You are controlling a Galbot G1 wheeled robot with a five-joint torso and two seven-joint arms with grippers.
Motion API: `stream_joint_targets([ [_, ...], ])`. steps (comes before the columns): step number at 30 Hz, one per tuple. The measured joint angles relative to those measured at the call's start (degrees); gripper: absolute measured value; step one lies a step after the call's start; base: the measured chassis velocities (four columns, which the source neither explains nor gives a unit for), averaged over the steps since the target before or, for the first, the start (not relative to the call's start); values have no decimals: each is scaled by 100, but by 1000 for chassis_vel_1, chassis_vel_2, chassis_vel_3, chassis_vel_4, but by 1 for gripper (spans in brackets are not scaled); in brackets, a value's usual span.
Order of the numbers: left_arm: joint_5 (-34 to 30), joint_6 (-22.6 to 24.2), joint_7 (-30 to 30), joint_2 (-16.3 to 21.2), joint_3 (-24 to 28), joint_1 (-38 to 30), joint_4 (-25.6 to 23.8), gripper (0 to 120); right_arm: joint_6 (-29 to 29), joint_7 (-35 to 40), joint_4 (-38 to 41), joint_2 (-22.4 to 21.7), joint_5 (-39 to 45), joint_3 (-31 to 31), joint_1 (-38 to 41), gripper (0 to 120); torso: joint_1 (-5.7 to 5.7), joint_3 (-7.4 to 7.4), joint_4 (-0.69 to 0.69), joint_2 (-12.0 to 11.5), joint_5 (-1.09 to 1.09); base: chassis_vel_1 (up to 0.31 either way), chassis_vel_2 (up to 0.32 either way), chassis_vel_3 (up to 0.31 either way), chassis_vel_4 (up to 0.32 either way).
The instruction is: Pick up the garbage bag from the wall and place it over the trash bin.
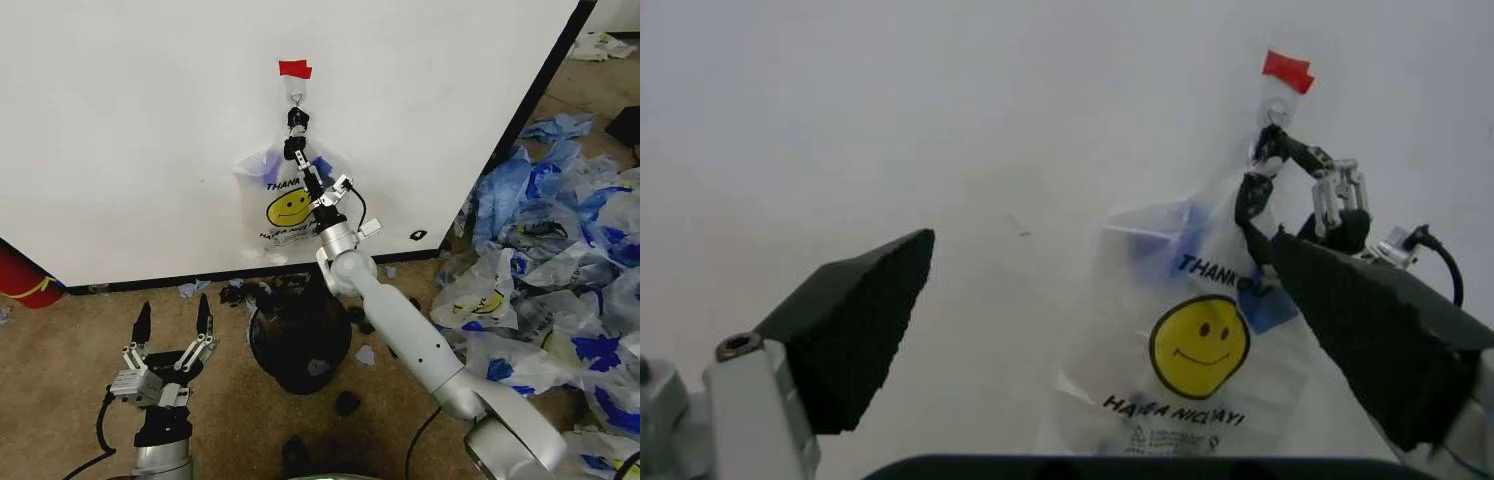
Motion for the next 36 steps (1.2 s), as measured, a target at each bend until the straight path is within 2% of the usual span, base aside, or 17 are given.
stream_joint_targets([
  [5,35,-13,3,-14,15,14,19,99,4,-1,-41,66,-32,37,48,98,0,0,0,0,0,0,0,0,0],
  [9,50,-15,3,-17,29,2,57,99,17,0,-38,60,-62,36,47,89,0,0,0,0,0,0,0,0,0],
  [17,108,-16,33,-23,79,-5,143,99,63,19,30,30,-183,53,-76,56,0,0,0,0,0,0,0,0,0],
  [19,118,-19,36,-26,86,-4,153,99,67,23,34,24,-189,61,-92,53,0,0,0,0,0,0,0,0,0],
  [24,165,-30,51,-27,117,7,192,99,84,63,40,-8,-204,116,-123,31,0,0,0,0,0,0,0,0,0],
  [26,170,-30,57,-28,126,12,193,99,90,65,40,-12,-204,129,-124,27,0,0,0,0,0,0,0,0,0],
  [32,191,-41,91,-40,172,34,212,99,106,90,69,-39,-210,150,-140,3,0,0,0,0,0,0,0,0,0],
  [36,215,-56,93,-56,199,51,213,99,116,94,69,-38,-218,150,-141,0,0,0,0,0,0,0,0,0,0],
])
